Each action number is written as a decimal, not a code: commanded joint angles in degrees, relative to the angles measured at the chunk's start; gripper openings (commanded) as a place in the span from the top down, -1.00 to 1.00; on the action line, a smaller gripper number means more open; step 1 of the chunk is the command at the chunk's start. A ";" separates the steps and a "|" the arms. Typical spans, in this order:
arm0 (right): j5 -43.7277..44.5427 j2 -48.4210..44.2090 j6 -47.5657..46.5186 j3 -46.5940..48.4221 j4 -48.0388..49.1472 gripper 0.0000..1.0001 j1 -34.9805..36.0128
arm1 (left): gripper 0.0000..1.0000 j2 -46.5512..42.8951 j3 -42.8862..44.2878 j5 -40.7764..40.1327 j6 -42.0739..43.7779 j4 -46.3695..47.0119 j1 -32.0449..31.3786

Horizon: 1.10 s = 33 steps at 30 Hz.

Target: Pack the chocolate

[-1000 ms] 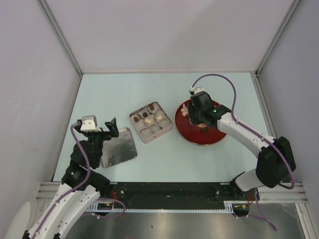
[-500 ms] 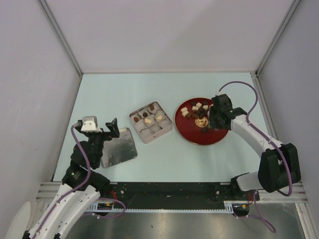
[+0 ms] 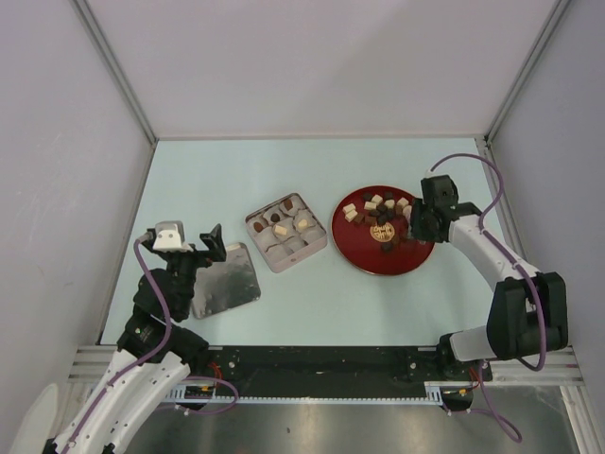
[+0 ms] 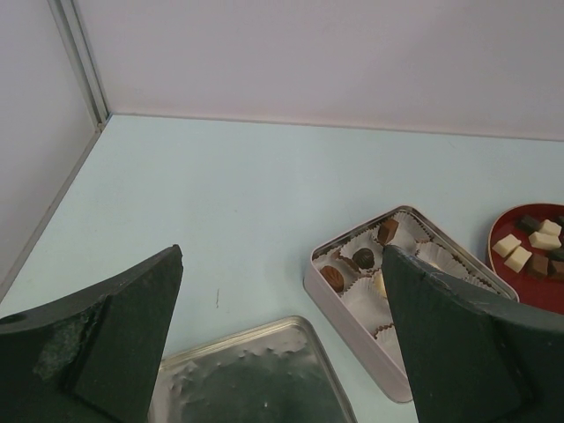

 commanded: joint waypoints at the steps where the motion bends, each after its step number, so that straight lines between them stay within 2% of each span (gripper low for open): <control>1: -4.42 1.18 -3.51 0.24 3.39 0.10 -2.42 | -1.00 -0.54 -0.26 0.41 1.14 1.98 0.41; 16: -11.46 5.84 -8.96 0.24 2.60 0.16 -3.67 | -1.00 -0.19 -0.26 0.94 0.96 2.06 0.41; 33: -16.12 4.17 -10.28 0.33 2.60 0.13 -3.05 | -1.00 -0.10 -0.26 1.20 0.87 2.06 0.41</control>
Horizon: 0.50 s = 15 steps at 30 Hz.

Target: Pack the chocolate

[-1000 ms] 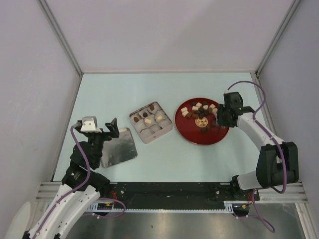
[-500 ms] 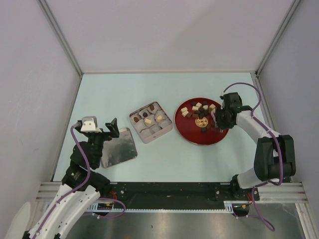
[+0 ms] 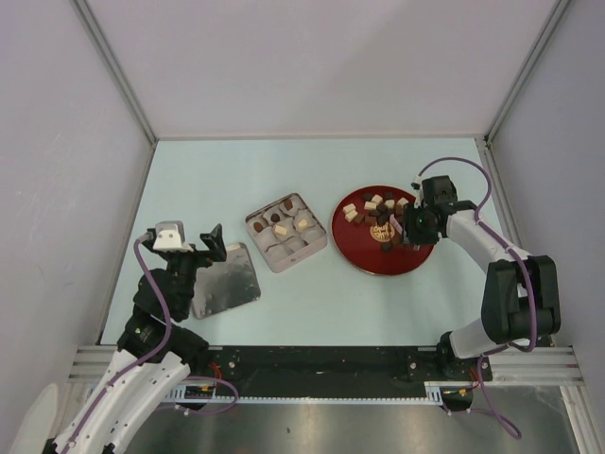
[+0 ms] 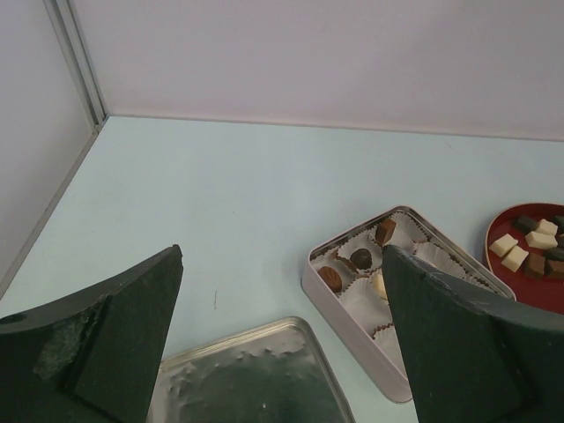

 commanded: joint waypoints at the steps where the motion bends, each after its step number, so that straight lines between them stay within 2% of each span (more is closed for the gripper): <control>1: -1.39 -1.56 -1.23 0.35 0.66 0.13 0.12 | -0.99 -0.10 -0.31 0.79 0.96 1.82 0.41; 15: 2.92 1.16 -5.80 2.37 -0.05 0.12 0.91 | -1.00 -0.01 -0.22 0.87 0.96 1.73 0.41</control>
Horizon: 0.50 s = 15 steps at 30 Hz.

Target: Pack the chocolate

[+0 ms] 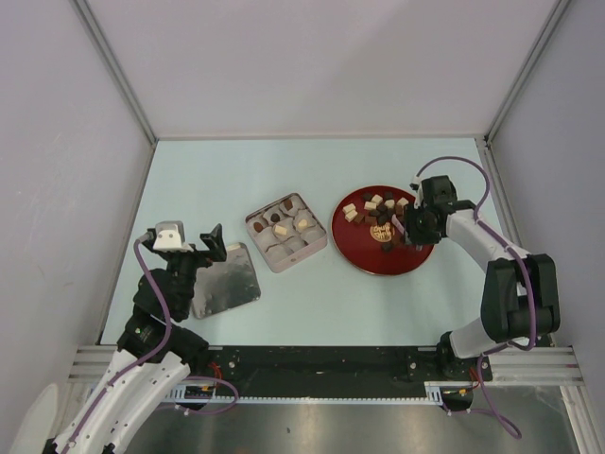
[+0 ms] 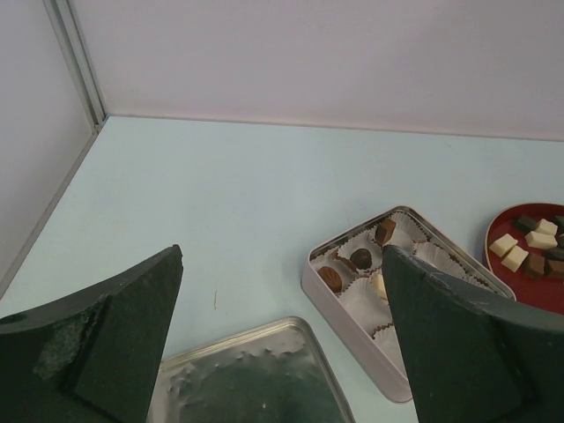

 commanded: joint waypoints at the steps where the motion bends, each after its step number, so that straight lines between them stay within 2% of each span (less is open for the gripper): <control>1: 0.76 1.10 -3.35 2.50 -0.11 0.12 0.74 | -1.00 -0.01 -0.22 0.83 0.96 1.65 0.41; 7: -0.47 2.51 -5.55 3.82 -0.90 0.17 0.74 | -0.99 -0.10 -0.22 0.92 0.96 1.73 0.41; 15: 1.02 0.84 -5.29 4.35 -2.66 0.54 2.05 | -0.99 -0.10 -0.31 0.83 0.96 1.73 0.41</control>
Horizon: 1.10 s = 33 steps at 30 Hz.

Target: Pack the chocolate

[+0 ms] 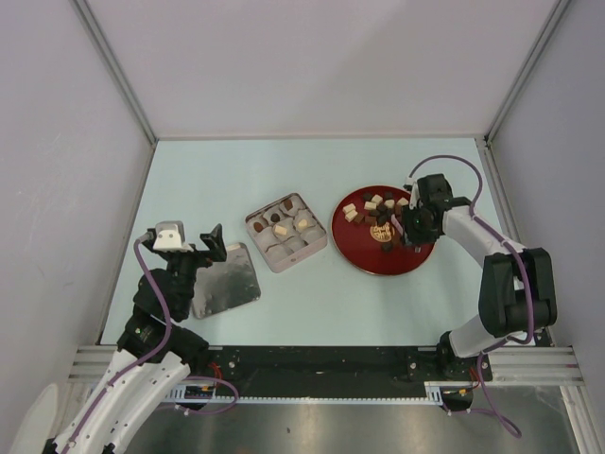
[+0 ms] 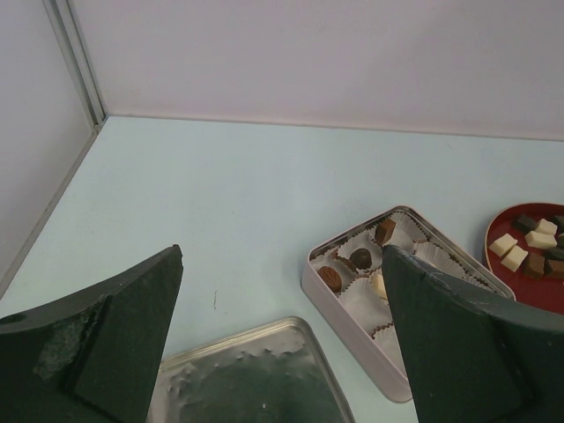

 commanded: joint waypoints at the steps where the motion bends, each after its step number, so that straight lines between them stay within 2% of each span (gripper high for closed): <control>1: 1.21 -2.22 -0.59 2.60 -1.00 0.58 1.44 | -0.99 -0.10 -0.31 0.70 0.96 1.91 0.41; 2: 1.82 -2.75 -0.50 2.52 -1.09 0.66 2.14 | -0.99 -0.01 -0.31 0.70 0.96 1.82 0.41; 10: 6.75 -7.92 0.55 2.60 -0.30 0.84 8.12 | -1.00 0.60 -0.31 0.70 1.05 1.91 0.41; 16: 5.61 -10.22 -0.32 4.45 0.58 0.87 14.35 | -1.00 1.30 -0.22 0.70 0.96 1.82 0.41; 22: 0.70 -6.98 -2.52 8.49 3.21 0.85 23.40 | -1.00 1.75 -0.13 0.35 0.96 1.73 0.41; 33: -6.95 4.62 -6.38 16.40 9.72 0.83 33.77 | -0.99 2.89 -0.13 0.00 1.22 1.47 0.41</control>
